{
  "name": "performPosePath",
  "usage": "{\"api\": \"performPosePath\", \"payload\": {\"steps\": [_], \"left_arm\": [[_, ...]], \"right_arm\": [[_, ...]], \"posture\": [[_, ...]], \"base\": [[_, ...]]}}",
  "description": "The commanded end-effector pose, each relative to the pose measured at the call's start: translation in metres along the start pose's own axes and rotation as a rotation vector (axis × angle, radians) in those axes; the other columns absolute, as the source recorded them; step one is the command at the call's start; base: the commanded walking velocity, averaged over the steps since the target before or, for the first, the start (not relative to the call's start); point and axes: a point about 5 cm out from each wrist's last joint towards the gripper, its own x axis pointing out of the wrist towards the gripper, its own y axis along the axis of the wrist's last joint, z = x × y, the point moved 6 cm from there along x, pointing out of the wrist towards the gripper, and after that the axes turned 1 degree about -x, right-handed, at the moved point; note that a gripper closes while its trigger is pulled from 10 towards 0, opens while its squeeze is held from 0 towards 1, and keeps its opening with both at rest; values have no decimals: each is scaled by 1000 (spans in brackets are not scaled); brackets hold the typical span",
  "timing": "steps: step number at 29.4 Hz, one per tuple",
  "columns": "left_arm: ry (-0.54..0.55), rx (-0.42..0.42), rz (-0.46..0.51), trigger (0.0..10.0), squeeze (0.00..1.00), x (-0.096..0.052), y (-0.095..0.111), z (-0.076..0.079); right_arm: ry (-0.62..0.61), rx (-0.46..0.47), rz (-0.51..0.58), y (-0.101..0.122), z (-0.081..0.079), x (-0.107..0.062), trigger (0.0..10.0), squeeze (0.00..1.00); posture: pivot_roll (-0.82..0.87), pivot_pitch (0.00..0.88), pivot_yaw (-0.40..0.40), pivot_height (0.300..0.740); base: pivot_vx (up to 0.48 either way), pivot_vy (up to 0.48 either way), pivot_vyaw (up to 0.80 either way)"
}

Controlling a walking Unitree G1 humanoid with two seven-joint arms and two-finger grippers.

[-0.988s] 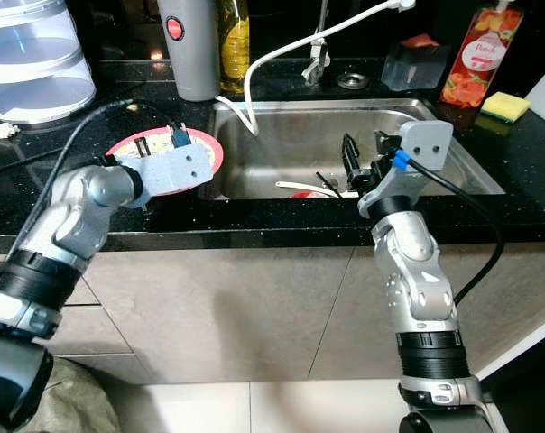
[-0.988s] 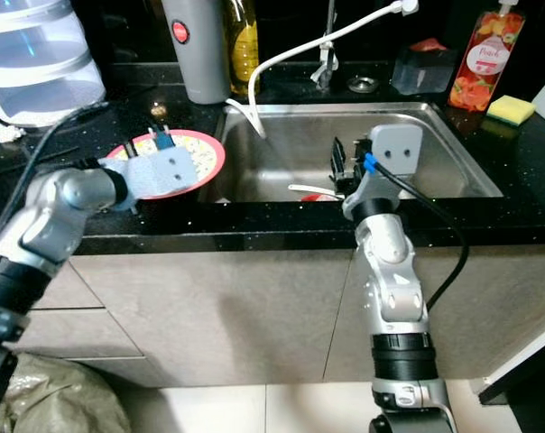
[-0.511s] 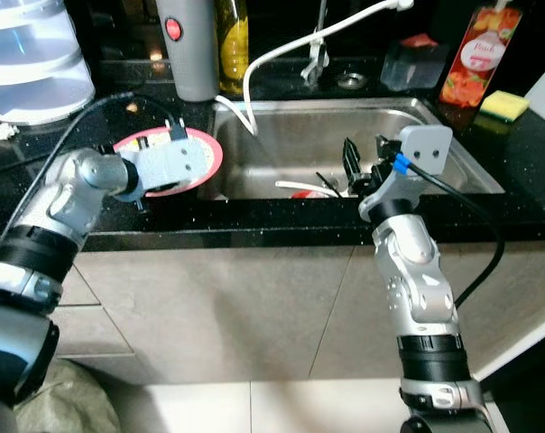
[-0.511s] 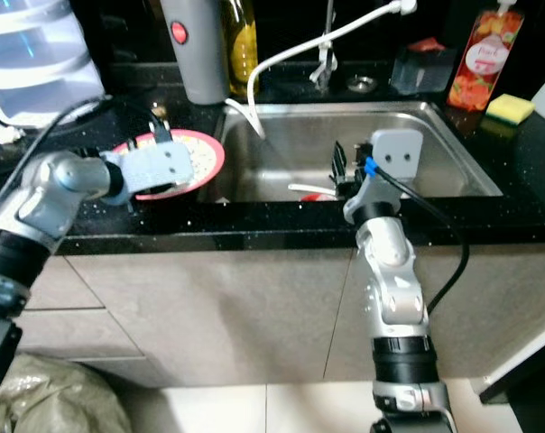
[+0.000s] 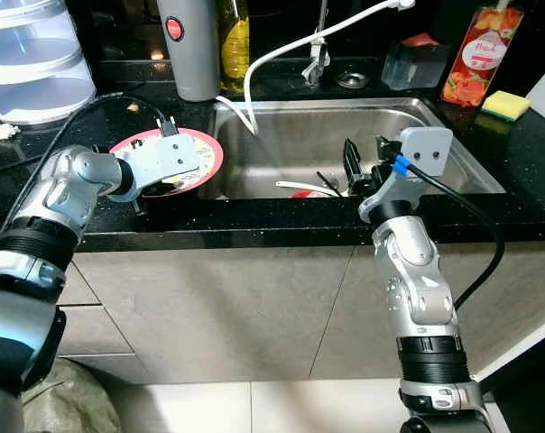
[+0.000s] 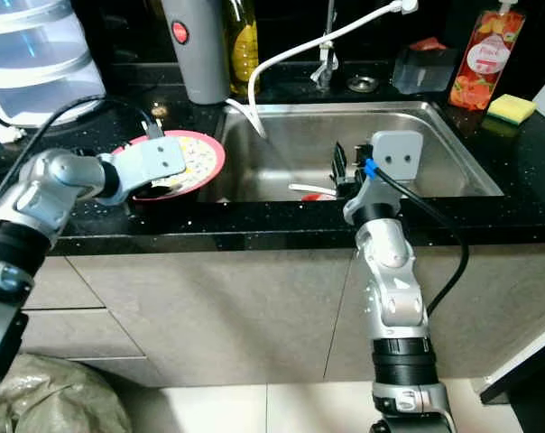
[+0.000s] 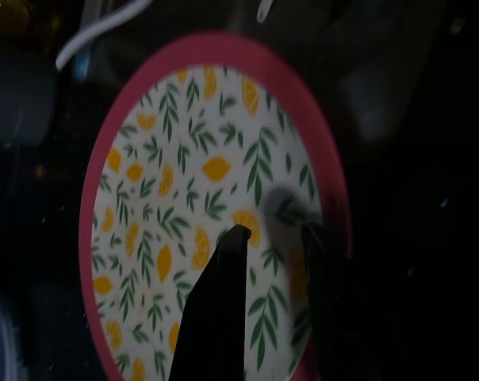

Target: Kitchen organization

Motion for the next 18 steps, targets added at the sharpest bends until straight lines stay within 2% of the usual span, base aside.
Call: {"api": "performPosePath", "payload": {"steps": [1,7,18], "left_arm": [[-20,6,66,10000,0,2,18,-1],[-30,9,73,10000,0,2,19,-2],[-59,-28,56,10000,0,7,9,8]], "right_arm": [[4,5,9,1,-2,-1,10000,0],[3,4,10,1,-2,0,10000,0],[-2,9,9,0,-2,-1,10000,0]], "posture": [[117,0,30,740],[121,0,31,740],[128,0,34,740]], "base": [[0,0,0],[0,0,0],[0,0,0]]}}
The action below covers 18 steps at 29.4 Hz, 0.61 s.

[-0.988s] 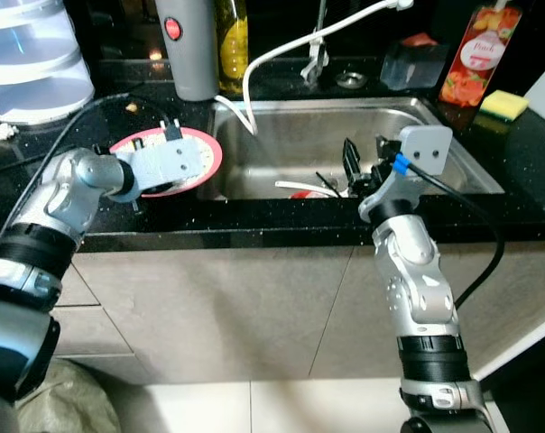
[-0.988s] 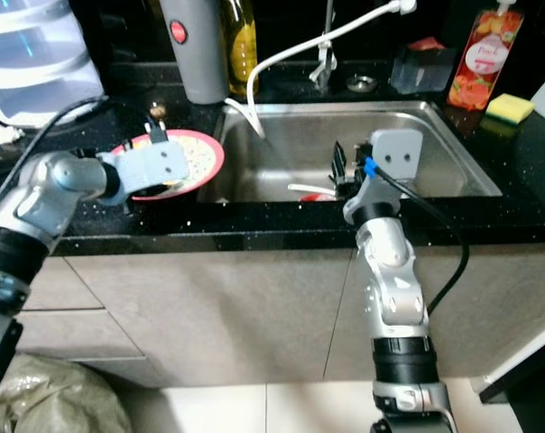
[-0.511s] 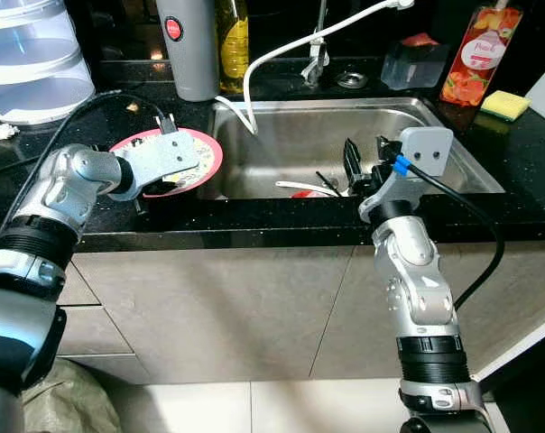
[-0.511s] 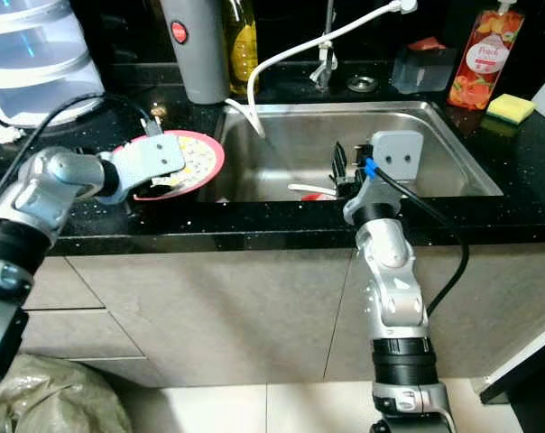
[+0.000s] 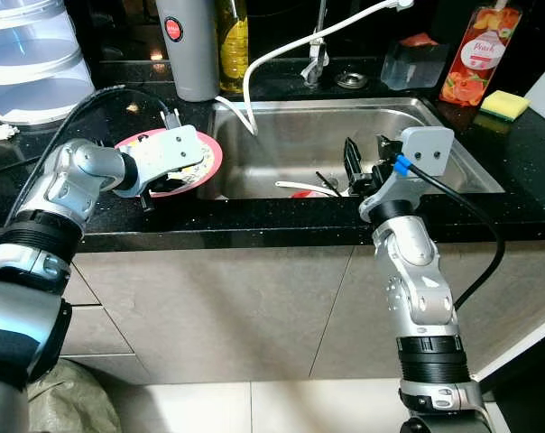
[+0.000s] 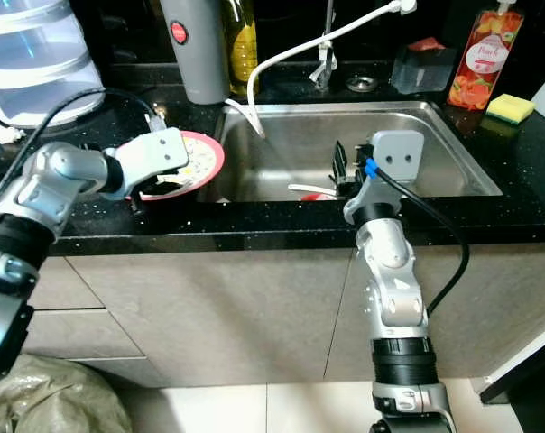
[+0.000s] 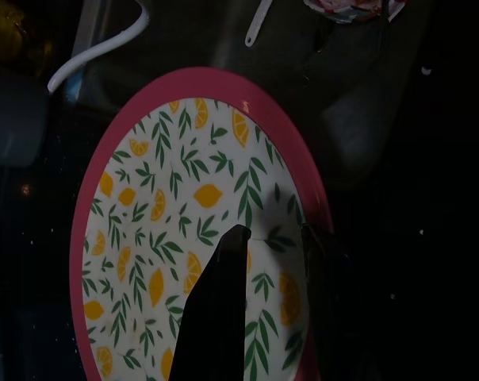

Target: Kitchen organization

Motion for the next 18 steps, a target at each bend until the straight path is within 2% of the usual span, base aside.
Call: {"api": "performPosePath", "payload": {"steps": [1,10,18], "left_arm": [[-23,-22,10,10000,0,6,0,7],[-41,-83,44,10000,0,9,-1,14],[-49,-101,23,10000,0,11,-9,20]], "right_arm": [[0,8,0,-2,-2,-1,10000,0],[2,4,3,-1,-2,0,10000,0],[8,-4,4,-1,-2,0,10000,0]], "posture": [[129,0,33,740],[129,0,32,740],[127,0,30,740]], "base": [[0,0,0],[0,0,0],[0,0,0]]}}
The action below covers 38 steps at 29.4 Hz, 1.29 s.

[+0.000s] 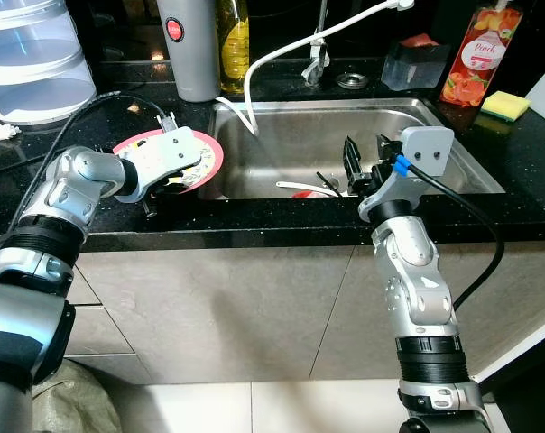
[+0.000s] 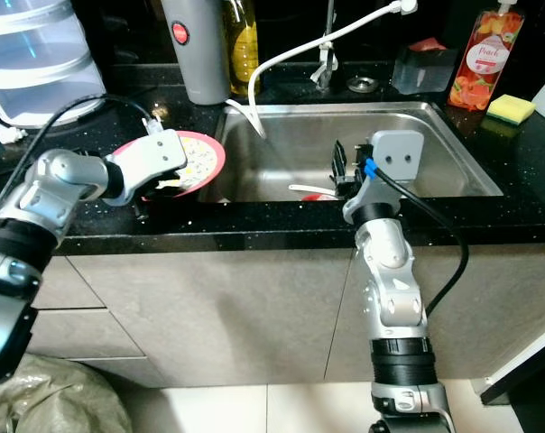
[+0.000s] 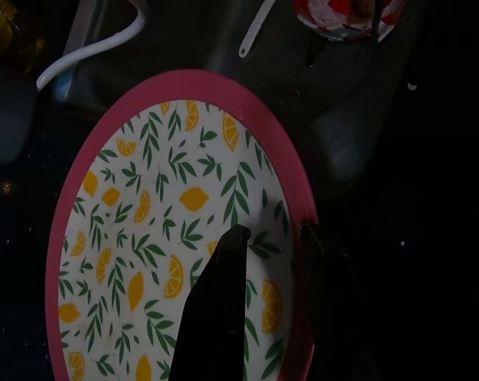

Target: Kitchen organization

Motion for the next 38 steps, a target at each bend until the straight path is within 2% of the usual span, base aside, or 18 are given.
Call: {"api": "performPosePath", "payload": {"steps": [1,5,11,14,16,18,24,30,34,38], "left_arm": [[-40,-43,-22,10000,0,8,-11,15],[-35,-47,-102,10000,0,9,-32,21],[-20,-44,-131,10000,0,8,-38,20],[35,-14,-160,10000,0,6,-43,13],[60,12,-154,10000,0,7,-41,9],[129,51,-148,10000,0,8,-37,1],[220,118,-142,10000,0,11,-32,-7],[217,107,-128,10000,0,15,-29,-5],[149,118,-128,10000,0,20,-32,10],[177,88,-95,10000,0,22,-26,8]], "right_arm": [[6,-5,-1,-1,-1,0,10000,0],[7,-7,-1,-1,-1,-1,10000,0],[7,-8,-1,-1,-1,-1,10000,0],[8,-10,-1,-1,-1,-1,10000,0],[8,-10,0,-1,-1,-1,10000,0],[9,-9,1,0,-1,-1,10000,0],[8,-10,3,0,-1,-1,10000,0],[5,-10,2,0,-1,-1,10000,0],[1,-11,2,1,0,-2,10000,0],[-3,-12,1,0,1,-3,10000,0]], "posture": [[127,0,30,740],[126,0,27,740],[127,0,28,740],[125,0,25,740],[122,0,25,740],[120,0,25,740],[114,0,28,740],[112,0,31,740],[107,0,35,740],[107,0,32,740]], "base": [[0,0,0],[0,0,0],[0,0,0],[0,0,0],[0,0,0],[0,0,0],[0,0,0],[0,0,0],[0,0,0],[0,0,0]]}}
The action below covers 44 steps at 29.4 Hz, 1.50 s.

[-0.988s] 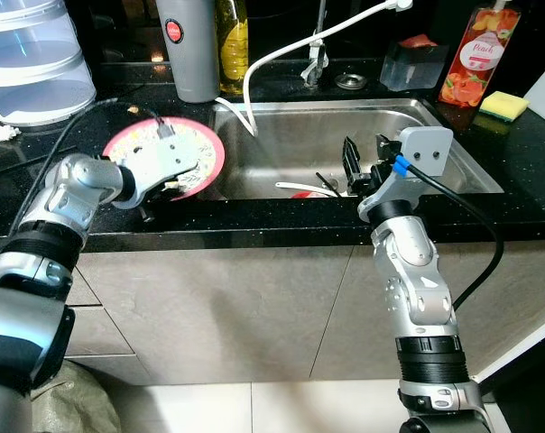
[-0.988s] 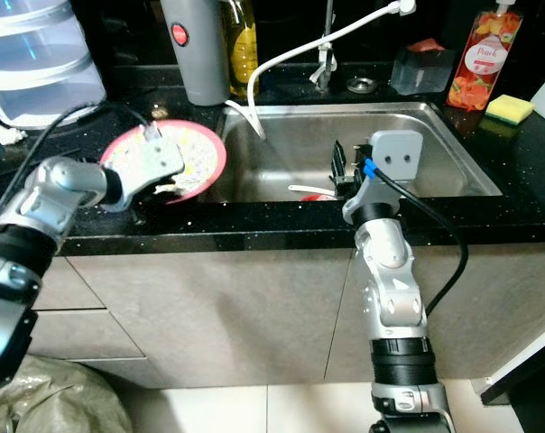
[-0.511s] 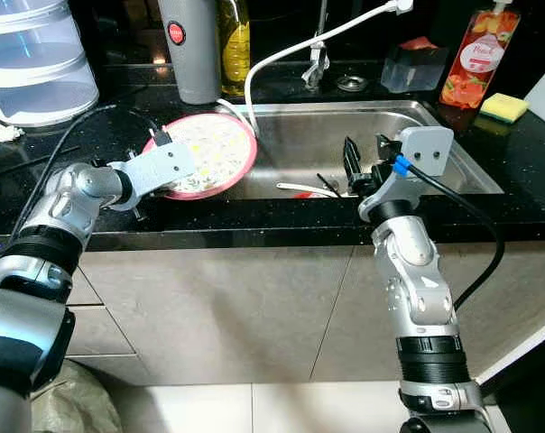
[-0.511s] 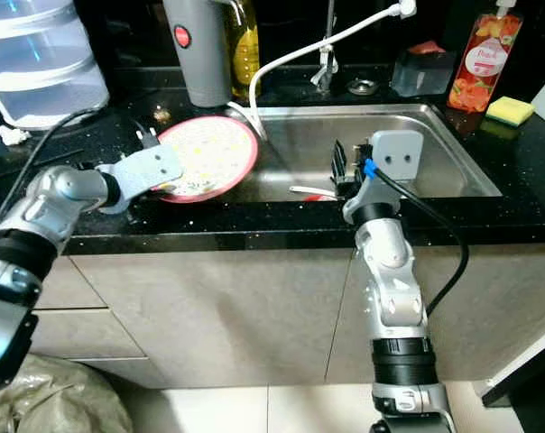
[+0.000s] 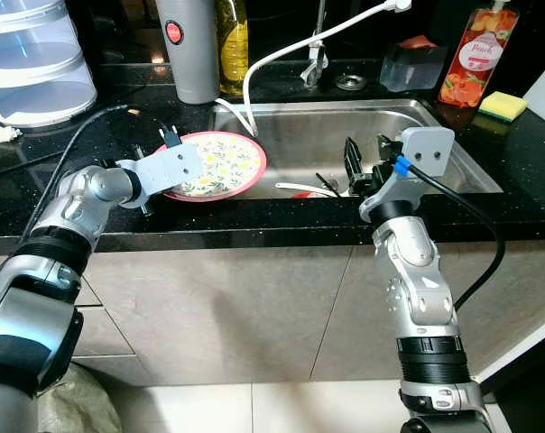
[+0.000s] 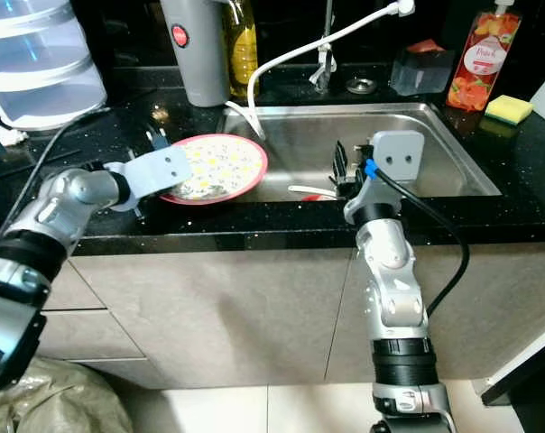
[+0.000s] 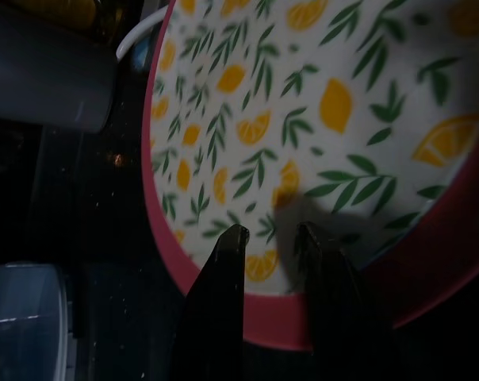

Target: Kitchen organization

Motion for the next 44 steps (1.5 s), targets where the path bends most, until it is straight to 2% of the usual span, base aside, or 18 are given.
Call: {"api": "performPosePath", "payload": {"steps": [1,4,7,8,10,11,13,19,22,26,28,33,35,37,39,40,41,44], "left_arm": [[-42,-36,-8,10000,0,5,-4,15],[-53,-43,-12,10000,0,6,-5,18],[-112,-63,-27,10000,0,8,-9,34],[-112,-63,-27,10000,0,8,-9,34],[-164,-128,-23,10000,0,11,-10,55],[-164,-128,-23,10000,0,11,-10,55],[-185,-160,-21,10000,0,13,-8,65],[-171,-232,-48,10000,0,19,-10,73],[-74,-323,-94,10000,0,22,-17,62],[53,-422,-163,10000,0,19,-33,46],[53,-422,-163,10000,0,19,-33,46],[286,-530,-259,10000,0,3,-61,10],[301,-537,-265,10000,0,2,-63,8],[363,-543,-273,10000,0,-4,-67,-3],[432,-536,-225,10000,0,-7,-61,-17],[528,-503,-112,10000,0,-13,-42,-39],[528,-503,-112,10000,0,-13,-42,-39],[613,-569,26,10000,0,-21,-17,-65]], "right_arm": [[-1,-5,4,1,0,-2,10000,0],[0,-6,4,1,0,-2,10000,0],[2,-4,6,2,-1,-1,10000,0],[2,-4,6,2,-1,-1,10000,0],[2,-2,6,2,-1,-1,10000,0],[2,-2,6,2,-1,-1,10000,0],[1,-1,5,1,-2,-1,10000,0],[2,-1,4,1,-2,-2,10000,0],[2,-1,5,1,-2,-1,10000,0],[2,-2,5,1,-2,-2,10000,0],[2,-2,5,1,-2,-2,10000,0],[4,-2,4,0,-2,-3,10000,0],[5,-2,4,0,-2,-3,10000,0],[8,-1,4,0,-3,-2,10000,0],[11,1,5,0,-4,-2,10000,0],[14,1,4,0,-4,-2,10000,0],[14,1,4,0,-4,-2,10000,0],[20,2,5,1,-5,-1,10000,0]], "posture": [[107,0,32,740],[108,0,32,740],[110,0,34,740],[110,0,34,740],[110,0,35,740],[110,0,35,740],[111,0,35,740],[112,0,34,740],[110,0,37,740],[108,0,39,740],[108,0,39,740],[112,0,37,740],[114,0,35,740],[114,0,35,740],[116,0,32,740],[118,0,28,740],[118,0,28,740],[118,0,26,740]], "base": [[0,0,0],[0,0,0],[0,0,0],[0,0,0],[0,0,0],[0,0,0],[0,0,0],[0,0,0],[0,0,0],[0,0,0],[0,0,0],[0,0,0],[0,0,0],[0,0,0],[0,0,0],[0,0,0],[0,0,0],[0,0,0]]}}
